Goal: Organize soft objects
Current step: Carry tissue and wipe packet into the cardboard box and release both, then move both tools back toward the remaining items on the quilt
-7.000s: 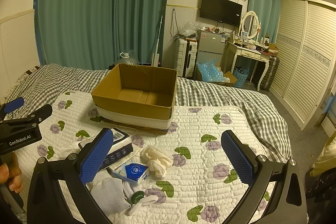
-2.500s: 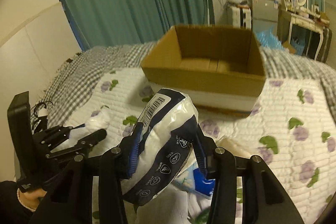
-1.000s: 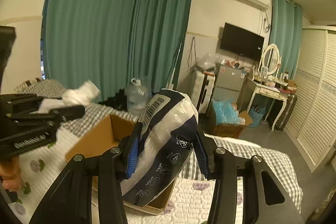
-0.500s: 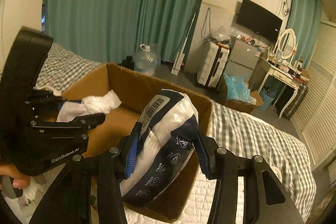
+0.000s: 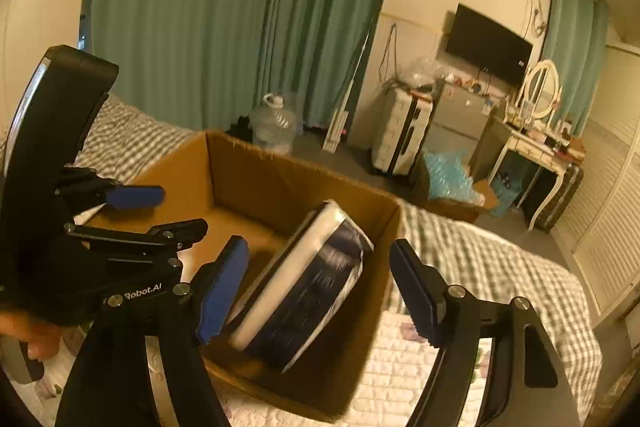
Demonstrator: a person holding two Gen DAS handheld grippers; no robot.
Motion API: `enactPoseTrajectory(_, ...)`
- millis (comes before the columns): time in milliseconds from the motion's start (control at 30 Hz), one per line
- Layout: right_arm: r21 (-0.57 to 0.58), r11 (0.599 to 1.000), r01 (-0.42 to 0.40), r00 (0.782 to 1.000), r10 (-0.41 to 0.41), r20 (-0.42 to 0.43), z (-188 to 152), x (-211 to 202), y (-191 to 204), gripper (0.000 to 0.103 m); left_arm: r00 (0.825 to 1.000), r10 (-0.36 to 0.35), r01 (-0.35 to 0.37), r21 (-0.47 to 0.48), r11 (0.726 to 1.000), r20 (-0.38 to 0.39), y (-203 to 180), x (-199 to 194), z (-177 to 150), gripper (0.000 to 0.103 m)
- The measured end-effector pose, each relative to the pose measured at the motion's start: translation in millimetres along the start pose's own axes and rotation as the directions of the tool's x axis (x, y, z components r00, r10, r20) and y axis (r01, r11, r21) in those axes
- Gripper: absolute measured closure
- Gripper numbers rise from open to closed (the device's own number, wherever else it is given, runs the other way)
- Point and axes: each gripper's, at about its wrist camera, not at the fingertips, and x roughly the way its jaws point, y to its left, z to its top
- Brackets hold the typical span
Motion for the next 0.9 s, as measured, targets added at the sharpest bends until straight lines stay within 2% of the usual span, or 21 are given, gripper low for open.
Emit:
enactPoseTrajectory(33,0.003,1.0,0.005,1.0,-0.005,0.008,2,-5,-1,0.026,1.0,0.005,-0.005,-0.007,1.0,0.012,1,-4,1,0.029)
enactPoseTrajectory(133,0.03,0.999,0.013,0.999,-0.014,0.043,10,-24,-9,0.02,0.998,0.011,-0.01,-0.02,1.0,0.055,5,-23,7,0.029)
enactPoseTrajectory(433,0.064,0.997,0.031,0.99,-0.04,0.132,36,-84,-16,0.01,0.99,0.028,-0.017,-0.078,0.997,0.139,23,-86,17,0.028)
enactPoseTrajectory(567,0.087,0.996,0.027,0.987,-0.04,0.157,46,-114,-14,0.007,0.982,-0.007,0.031,-0.126,0.992,0.188,35,-121,16,0.028)
enactPoseTrajectory(633,0.095,0.995,0.021,0.984,-0.037,0.173,48,-130,-11,0.002,0.976,-0.011,0.043,-0.146,0.988,0.215,40,-138,15,0.028)
enactPoseTrajectory(700,0.099,0.995,0.009,0.981,-0.029,0.194,52,-147,-10,0.0,0.969,-0.008,0.046,-0.149,0.988,0.247,44,-156,14,0.022)
enactPoseTrajectory(733,0.098,0.995,0.006,0.979,-0.026,0.202,53,-155,-8,0.0,0.966,-0.004,0.044,-0.148,0.988,0.259,45,-164,13,0.01)
enactPoseTrajectory(767,0.097,0.995,0.003,0.978,-0.024,0.209,54,-163,-6,0.0,0.961,-0.001,0.044,-0.15,0.988,0.276,47,-173,12,0.003)
enactPoseTrajectory(833,0.097,0.995,0.0,0.974,-0.022,0.224,55,-177,-4,0.0,0.952,0.001,0.047,-0.149,0.988,0.307,50,-188,9,0.003)
enactPoseTrajectory(900,0.1,0.995,0.0,0.97,-0.025,0.241,56,-191,-2,0.0,0.95,-0.005,0.051,-0.139,0.989,0.312,52,-199,4,0.003)
